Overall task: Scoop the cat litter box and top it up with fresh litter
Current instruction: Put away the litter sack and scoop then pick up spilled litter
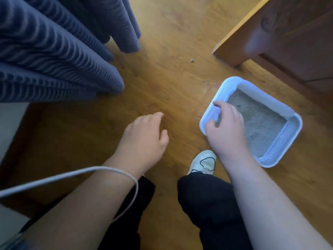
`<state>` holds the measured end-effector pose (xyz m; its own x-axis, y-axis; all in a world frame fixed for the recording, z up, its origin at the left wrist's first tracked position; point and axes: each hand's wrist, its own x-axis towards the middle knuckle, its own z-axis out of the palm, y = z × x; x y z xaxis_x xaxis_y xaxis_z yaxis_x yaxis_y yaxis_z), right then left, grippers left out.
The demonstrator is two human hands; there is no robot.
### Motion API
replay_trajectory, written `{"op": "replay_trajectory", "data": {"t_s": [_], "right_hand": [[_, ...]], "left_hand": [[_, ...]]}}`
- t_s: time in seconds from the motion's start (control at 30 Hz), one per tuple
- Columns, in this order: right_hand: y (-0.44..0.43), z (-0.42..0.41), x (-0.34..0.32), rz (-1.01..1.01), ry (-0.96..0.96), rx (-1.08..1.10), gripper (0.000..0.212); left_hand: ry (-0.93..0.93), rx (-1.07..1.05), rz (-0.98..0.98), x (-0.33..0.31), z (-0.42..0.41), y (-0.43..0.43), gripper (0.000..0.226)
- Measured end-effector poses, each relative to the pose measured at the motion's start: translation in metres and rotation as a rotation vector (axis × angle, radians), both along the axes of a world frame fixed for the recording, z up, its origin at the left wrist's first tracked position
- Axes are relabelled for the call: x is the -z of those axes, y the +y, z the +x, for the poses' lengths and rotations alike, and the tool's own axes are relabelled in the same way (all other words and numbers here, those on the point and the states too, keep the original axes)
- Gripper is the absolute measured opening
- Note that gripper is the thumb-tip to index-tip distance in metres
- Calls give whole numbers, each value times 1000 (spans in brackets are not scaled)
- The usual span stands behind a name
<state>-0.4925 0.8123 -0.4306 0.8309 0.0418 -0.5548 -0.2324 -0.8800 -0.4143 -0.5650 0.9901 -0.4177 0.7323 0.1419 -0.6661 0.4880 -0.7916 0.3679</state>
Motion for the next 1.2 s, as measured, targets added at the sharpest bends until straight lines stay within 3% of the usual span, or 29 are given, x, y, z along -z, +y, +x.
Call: {"op": "replay_trajectory", "data": {"t_s": [0.2, 0.43, 0.7, 0.87, 1.03, 1.13, 1.2], "right_hand": [[1, 69, 37, -99, -57, -109, 49], [47, 138, 53, -81, -170, -206, 43], [62, 146, 77, -94, -19, -341, 46], [63, 190, 153, -240, -72, -591, 39], [43, 177, 244, -234, -33, -604, 28], [25, 162, 285, -215, -41, -563, 23], [16, 160, 302, -200, -59, -530, 21]], "left_hand": [[-94, -10, -45, 55, 57, 28, 55], [-230, 48, 89, 96, 119, 36, 50], [-71, -8, 122, 130, 142, 65, 45], [-182, 198, 255, 188, 148, 63, 38], [-204, 413, 261, 237, 142, 48, 36], [-253, 362, 161, 264, 142, 35, 37], [-187, 147, 0, 278, 140, 30, 34]]}}
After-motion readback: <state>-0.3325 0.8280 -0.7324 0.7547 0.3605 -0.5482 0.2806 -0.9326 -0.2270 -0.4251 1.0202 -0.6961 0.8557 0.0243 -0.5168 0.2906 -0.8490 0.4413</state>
